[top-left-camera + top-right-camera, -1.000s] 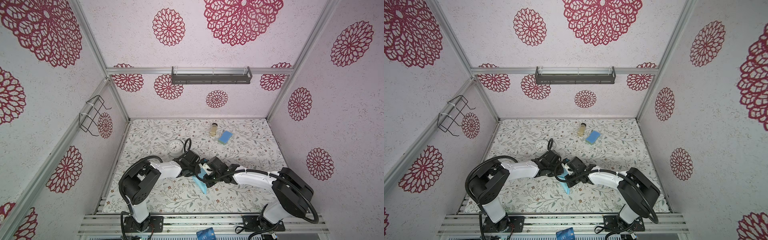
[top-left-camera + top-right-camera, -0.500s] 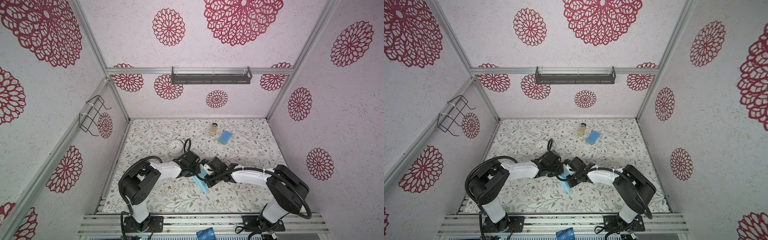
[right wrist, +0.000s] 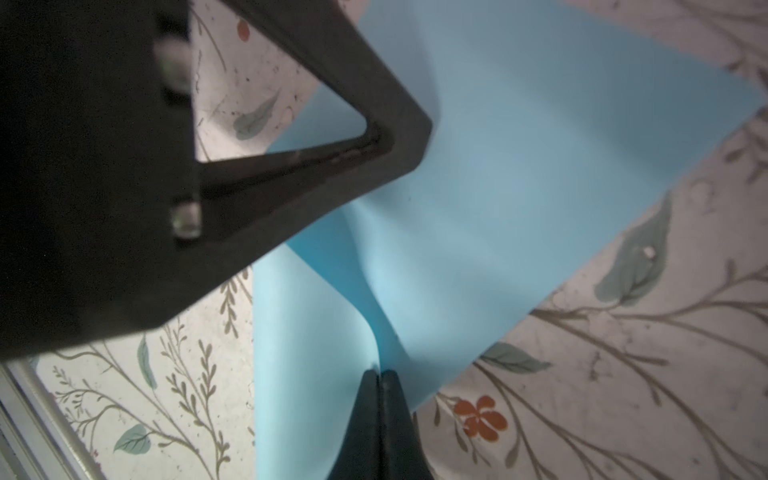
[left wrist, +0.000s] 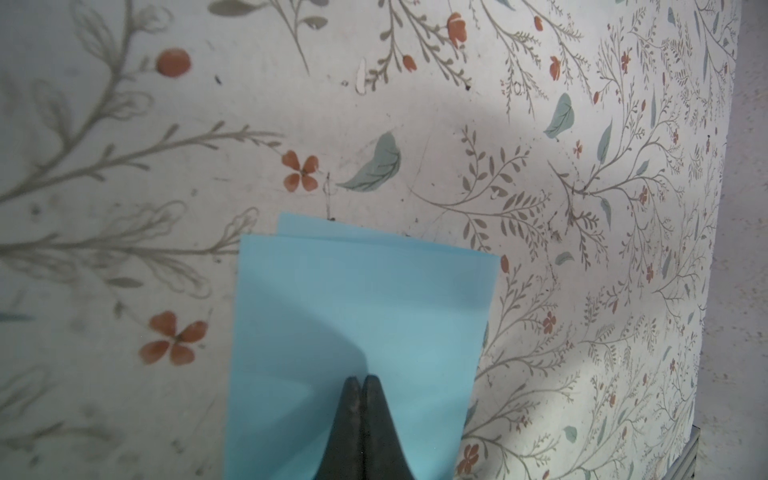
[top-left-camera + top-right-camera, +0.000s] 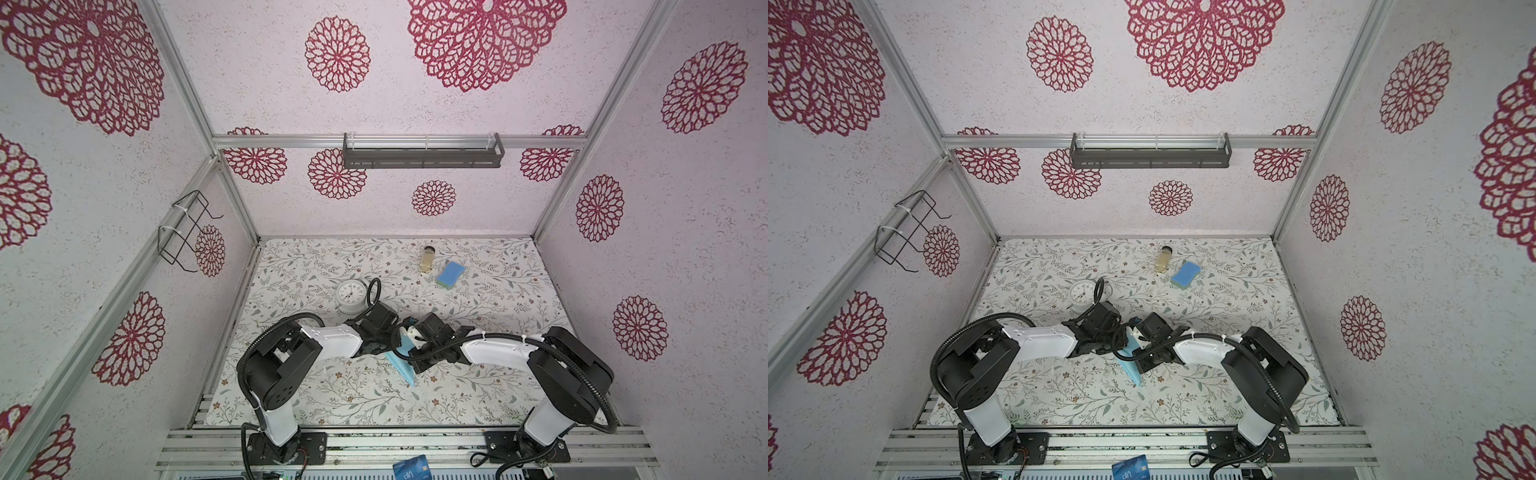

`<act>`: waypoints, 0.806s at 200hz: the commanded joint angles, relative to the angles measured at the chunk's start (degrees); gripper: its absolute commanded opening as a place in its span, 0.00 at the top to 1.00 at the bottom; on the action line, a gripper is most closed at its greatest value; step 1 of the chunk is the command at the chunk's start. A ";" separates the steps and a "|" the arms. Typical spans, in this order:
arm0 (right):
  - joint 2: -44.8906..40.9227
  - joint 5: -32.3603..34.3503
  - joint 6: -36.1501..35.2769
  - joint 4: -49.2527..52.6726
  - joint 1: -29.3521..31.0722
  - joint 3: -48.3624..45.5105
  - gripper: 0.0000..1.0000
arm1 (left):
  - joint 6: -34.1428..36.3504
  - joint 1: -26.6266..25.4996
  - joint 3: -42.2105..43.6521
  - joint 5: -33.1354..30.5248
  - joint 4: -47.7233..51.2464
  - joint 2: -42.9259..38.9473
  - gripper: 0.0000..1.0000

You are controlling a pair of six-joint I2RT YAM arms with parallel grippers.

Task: Fold a paper plane with a square sheet of paper (fold left side to right side)

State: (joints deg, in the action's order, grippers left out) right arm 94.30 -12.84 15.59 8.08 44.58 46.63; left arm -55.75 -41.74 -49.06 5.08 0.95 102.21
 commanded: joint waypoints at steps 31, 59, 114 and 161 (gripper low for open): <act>-0.18 -0.78 1.12 -0.95 -0.86 -0.03 1.00 | -1.21 -0.53 1.78 0.13 1.97 0.20 1.00; -0.09 -1.30 1.58 -1.68 -0.94 -1.48 1.00 | -0.69 -0.22 0.45 -0.62 3.11 -2.28 1.00; 0.59 -1.40 1.21 -2.36 -0.90 -3.26 1.00 | -0.07 1.31 0.60 -1.91 4.47 -10.79 1.00; 1.31 -1.48 1.21 -2.80 -0.99 -3.36 1.00 | -0.24 0.56 5.05 0.56 0.68 -15.80 1.00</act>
State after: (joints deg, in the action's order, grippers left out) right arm 94.30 -14.63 16.49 3.60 43.79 44.60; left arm -55.90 -40.84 -46.35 4.25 3.79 87.68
